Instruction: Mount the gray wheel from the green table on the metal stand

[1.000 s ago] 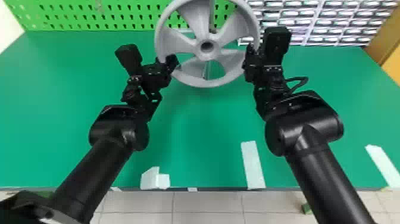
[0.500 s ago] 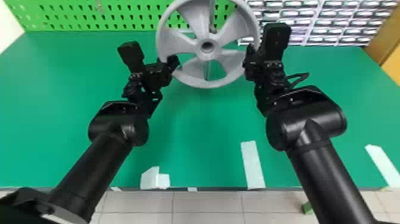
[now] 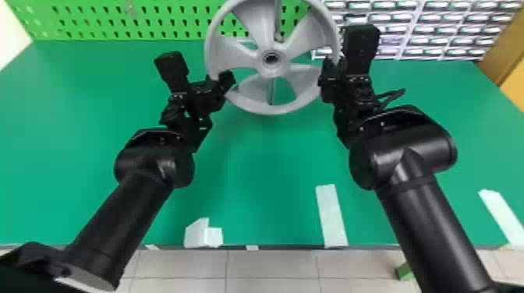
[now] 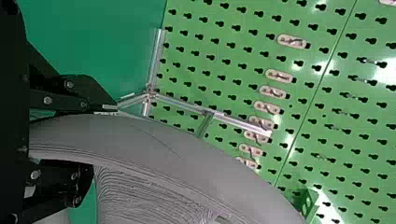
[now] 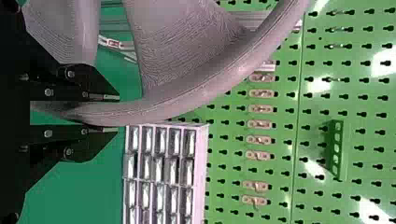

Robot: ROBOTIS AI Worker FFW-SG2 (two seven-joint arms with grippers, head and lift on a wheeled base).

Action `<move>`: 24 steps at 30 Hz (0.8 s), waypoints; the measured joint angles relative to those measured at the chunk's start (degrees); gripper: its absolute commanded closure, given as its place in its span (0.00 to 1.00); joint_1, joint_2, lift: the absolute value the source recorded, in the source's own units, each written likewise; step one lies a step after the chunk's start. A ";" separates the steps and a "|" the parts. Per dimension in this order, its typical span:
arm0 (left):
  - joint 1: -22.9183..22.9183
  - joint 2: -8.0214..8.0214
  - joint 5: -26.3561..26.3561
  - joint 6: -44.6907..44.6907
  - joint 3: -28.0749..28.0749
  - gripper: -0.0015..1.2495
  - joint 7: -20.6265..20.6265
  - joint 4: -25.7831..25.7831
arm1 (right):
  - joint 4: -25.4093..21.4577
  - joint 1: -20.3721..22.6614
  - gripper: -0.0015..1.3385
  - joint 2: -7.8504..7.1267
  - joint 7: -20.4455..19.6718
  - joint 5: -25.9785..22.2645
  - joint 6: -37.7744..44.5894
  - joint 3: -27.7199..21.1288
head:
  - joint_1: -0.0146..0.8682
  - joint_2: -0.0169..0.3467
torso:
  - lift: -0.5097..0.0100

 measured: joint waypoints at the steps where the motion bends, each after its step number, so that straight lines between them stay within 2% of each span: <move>1: -0.04 0.00 0.00 0.37 0.03 0.87 0.00 -0.07 | -0.02 -0.09 1.00 0.02 0.00 -0.04 0.38 -0.03 | 1.00 0.19 | 0.79; 15: 0.20 0.05 -1.15 8.07 1.58 0.87 1.92 -4.44 | -1.75 -1.61 1.00 0.57 0.00 -0.21 8.63 -0.47 | 1.00 0.19 | 0.79; 24: -0.02 -0.12 -2.23 8.64 2.33 0.87 1.95 -4.83 | -1.66 -2.30 1.00 0.68 0.00 0.14 9.38 -0.49 | 1.00 0.19 | 0.79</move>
